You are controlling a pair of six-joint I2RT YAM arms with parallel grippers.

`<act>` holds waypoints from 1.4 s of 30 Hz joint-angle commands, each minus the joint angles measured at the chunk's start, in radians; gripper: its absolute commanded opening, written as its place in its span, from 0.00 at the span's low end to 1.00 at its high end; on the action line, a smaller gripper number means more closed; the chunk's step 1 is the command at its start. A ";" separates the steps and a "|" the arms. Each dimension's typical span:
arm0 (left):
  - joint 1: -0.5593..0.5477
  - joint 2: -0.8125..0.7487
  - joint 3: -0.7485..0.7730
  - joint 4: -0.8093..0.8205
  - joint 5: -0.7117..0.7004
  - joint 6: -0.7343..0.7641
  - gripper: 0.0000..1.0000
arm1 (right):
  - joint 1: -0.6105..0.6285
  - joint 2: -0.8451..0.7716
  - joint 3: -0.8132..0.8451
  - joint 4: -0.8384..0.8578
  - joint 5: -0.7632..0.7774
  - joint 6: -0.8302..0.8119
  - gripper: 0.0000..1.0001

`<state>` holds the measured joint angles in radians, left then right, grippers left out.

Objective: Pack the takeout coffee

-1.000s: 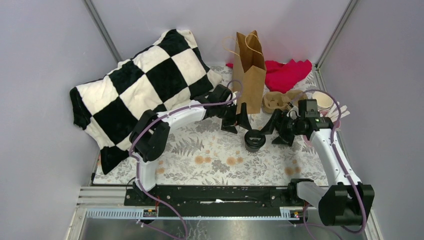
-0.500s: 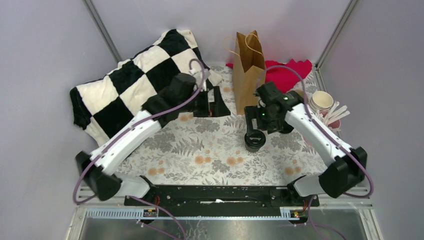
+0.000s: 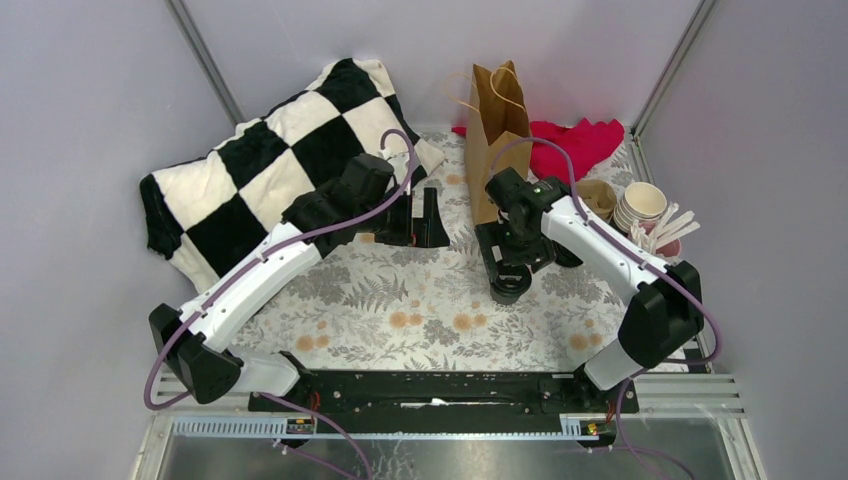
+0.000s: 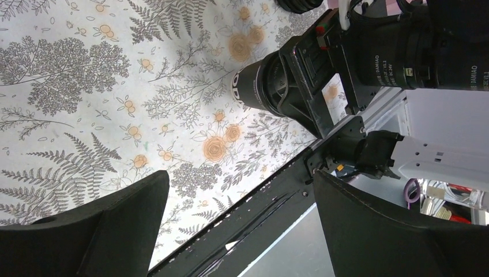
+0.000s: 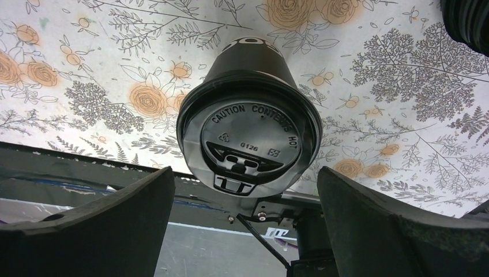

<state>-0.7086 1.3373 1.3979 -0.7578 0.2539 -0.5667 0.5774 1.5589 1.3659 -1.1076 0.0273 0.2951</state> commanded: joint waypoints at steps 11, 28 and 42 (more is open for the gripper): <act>0.006 -0.046 -0.018 0.039 0.019 0.029 0.99 | 0.032 0.041 -0.007 -0.002 0.067 0.049 0.93; 0.006 -0.073 -0.047 0.042 0.028 0.014 0.99 | 0.052 0.014 -0.030 0.021 0.123 0.092 0.84; 0.006 -0.056 -0.030 0.042 0.047 0.020 0.99 | -0.033 -0.128 -0.170 -0.012 0.248 0.180 0.80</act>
<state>-0.7074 1.2968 1.3479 -0.7532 0.2829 -0.5499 0.6117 1.5146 1.2613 -1.0851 0.1974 0.4255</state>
